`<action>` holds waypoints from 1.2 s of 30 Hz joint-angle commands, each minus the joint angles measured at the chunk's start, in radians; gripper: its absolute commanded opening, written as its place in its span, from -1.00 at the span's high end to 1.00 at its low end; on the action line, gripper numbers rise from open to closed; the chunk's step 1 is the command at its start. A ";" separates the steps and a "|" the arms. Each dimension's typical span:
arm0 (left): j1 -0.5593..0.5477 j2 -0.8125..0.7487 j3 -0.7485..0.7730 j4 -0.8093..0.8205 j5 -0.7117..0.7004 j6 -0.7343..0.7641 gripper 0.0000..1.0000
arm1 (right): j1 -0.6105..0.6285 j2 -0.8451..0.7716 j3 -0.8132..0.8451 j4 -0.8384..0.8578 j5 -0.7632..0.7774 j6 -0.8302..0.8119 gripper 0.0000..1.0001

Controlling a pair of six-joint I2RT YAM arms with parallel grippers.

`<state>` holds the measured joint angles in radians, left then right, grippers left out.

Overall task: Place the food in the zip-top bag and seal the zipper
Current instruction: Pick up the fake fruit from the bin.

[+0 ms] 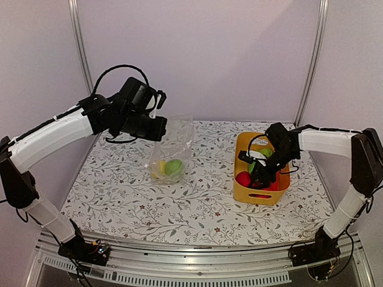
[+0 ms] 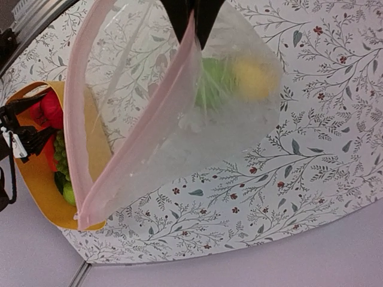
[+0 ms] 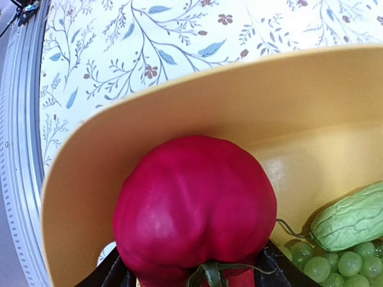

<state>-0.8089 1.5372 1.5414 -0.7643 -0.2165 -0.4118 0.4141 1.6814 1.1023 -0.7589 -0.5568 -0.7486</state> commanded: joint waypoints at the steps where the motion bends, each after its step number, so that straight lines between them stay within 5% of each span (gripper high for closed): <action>1: 0.009 -0.015 -0.014 0.029 0.015 -0.001 1.00 | -0.009 -0.096 0.029 -0.037 -0.017 0.034 0.06; 19: 0.001 0.024 0.031 0.059 0.087 0.000 1.00 | -0.004 -0.251 0.266 -0.193 -0.074 0.080 0.07; 36: -0.041 0.056 0.053 0.089 0.101 -0.031 1.00 | 0.235 -0.188 0.590 -0.060 -0.123 0.234 -0.01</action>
<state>-0.8360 1.5734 1.5684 -0.7105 -0.1265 -0.4313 0.6098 1.4490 1.6360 -0.8650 -0.6594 -0.5751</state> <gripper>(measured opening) 0.004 0.605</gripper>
